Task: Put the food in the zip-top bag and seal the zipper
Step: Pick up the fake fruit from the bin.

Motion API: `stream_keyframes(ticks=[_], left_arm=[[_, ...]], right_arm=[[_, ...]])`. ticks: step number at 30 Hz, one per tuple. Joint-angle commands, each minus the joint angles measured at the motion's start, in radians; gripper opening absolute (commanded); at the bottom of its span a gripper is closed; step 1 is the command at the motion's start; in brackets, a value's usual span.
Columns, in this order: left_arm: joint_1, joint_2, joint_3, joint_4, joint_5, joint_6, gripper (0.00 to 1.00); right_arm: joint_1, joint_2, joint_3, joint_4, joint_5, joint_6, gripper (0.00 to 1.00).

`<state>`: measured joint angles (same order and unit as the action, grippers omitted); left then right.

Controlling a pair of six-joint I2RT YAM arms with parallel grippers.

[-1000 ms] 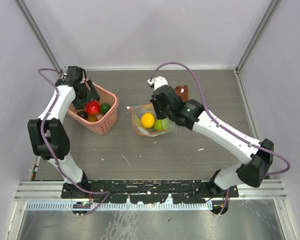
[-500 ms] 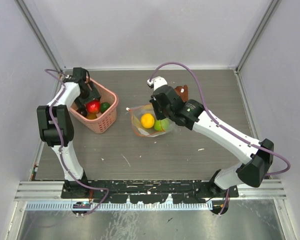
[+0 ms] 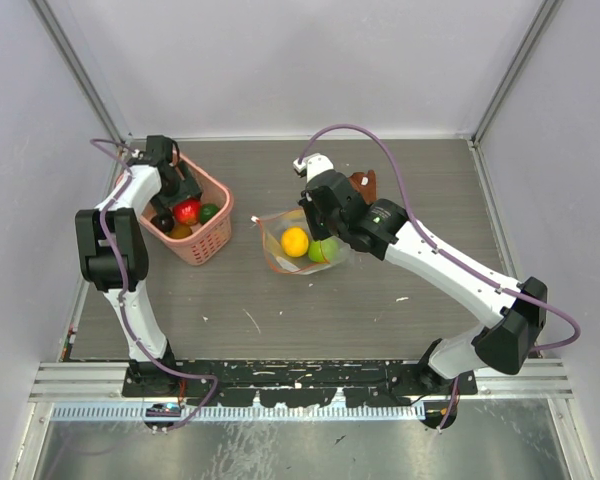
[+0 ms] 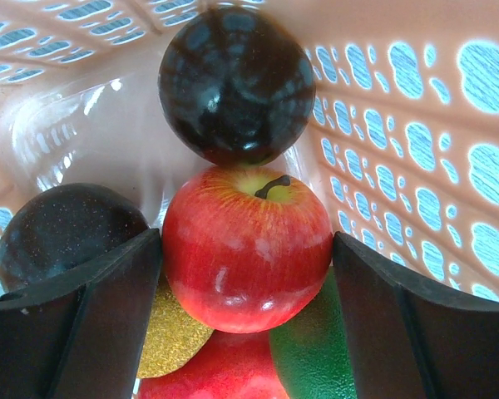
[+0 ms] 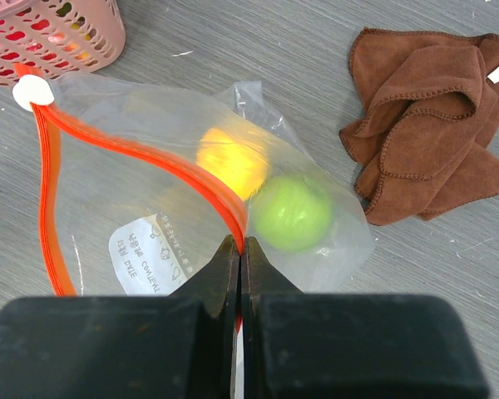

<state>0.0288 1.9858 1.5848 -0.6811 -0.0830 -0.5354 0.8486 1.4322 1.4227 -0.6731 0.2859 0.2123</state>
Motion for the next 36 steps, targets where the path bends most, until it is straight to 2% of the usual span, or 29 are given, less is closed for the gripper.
stream_keyframes(ticks=[1, 5, 11, 15, 21, 28, 36], left_arm=[[0.008, 0.016, -0.047, 0.003, 0.056, -0.014, 0.79], [0.008, -0.014, -0.09, 0.038, 0.089, -0.037, 0.79], [0.008, -0.008, -0.094, 0.024, 0.076, -0.03, 0.86], [0.008, -0.007, -0.1, 0.026, 0.08, -0.034, 0.85], [0.008, -0.05, -0.096, 0.015, 0.084, -0.035, 0.77], [0.008, -0.168, -0.104, 0.019, 0.087, -0.031, 0.59], [0.008, -0.31, -0.136, 0.02, 0.101, -0.027, 0.56]], right_arm=[[-0.005, 0.0, 0.02, 0.05, -0.006, -0.001, 0.0], [-0.005, -0.003, 0.018, 0.051, -0.006, 0.002, 0.0], [-0.005, -0.011, 0.012, 0.051, -0.007, 0.002, 0.0], [-0.005, -0.016, 0.009, 0.055, -0.011, 0.004, 0.0], [-0.005, -0.021, 0.008, 0.056, -0.014, 0.009, 0.0], [-0.005, -0.024, 0.014, 0.059, -0.015, 0.012, 0.0], [-0.005, -0.027, 0.017, 0.061, -0.011, 0.016, 0.0]])
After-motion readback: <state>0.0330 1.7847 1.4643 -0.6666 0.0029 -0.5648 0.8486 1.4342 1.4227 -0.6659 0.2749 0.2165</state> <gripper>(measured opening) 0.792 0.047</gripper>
